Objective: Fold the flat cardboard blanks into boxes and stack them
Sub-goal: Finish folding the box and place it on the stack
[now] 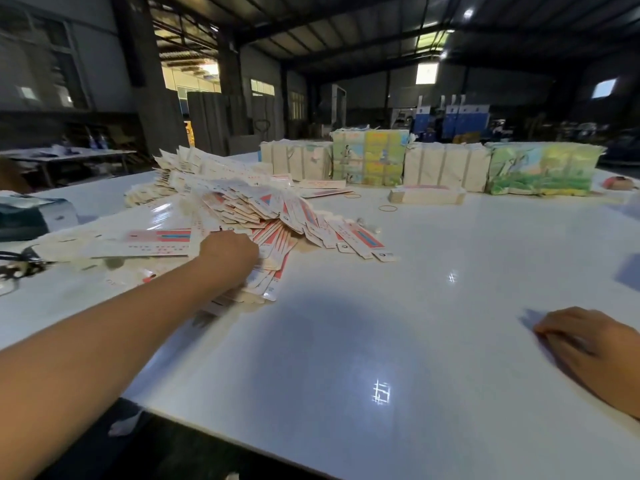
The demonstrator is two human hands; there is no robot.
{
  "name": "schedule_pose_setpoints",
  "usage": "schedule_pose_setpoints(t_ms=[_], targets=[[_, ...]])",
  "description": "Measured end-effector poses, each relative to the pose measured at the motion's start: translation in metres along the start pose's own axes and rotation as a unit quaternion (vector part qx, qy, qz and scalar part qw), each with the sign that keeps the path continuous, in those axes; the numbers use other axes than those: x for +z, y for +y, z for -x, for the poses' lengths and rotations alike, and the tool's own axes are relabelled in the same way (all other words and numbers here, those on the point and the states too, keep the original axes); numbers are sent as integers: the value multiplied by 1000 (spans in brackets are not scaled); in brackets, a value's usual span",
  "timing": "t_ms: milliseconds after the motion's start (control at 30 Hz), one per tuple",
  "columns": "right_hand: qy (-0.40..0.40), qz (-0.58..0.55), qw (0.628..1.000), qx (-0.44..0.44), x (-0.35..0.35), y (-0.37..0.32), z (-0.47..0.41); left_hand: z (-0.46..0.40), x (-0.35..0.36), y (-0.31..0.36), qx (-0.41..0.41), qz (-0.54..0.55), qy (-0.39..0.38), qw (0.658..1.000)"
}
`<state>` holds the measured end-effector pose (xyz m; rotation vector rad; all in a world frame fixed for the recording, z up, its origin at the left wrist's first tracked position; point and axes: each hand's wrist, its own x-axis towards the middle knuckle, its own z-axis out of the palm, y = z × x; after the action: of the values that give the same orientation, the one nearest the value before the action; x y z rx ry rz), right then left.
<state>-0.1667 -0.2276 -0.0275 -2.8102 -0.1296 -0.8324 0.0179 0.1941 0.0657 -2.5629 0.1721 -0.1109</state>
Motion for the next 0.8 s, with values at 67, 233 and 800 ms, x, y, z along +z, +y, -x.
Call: schedule_pose_setpoints(t_ms=[67,233,800], targets=[[4,21,999,25,3,-6,-12,2,-4,-3,21,-33,8,999],[-28,13,999,44,-4,-17,-7,26,-53,1,-13,-129,106,986],[144,-580,691,407,-29,-15,-17,110,-93,203,429,97,557,704]])
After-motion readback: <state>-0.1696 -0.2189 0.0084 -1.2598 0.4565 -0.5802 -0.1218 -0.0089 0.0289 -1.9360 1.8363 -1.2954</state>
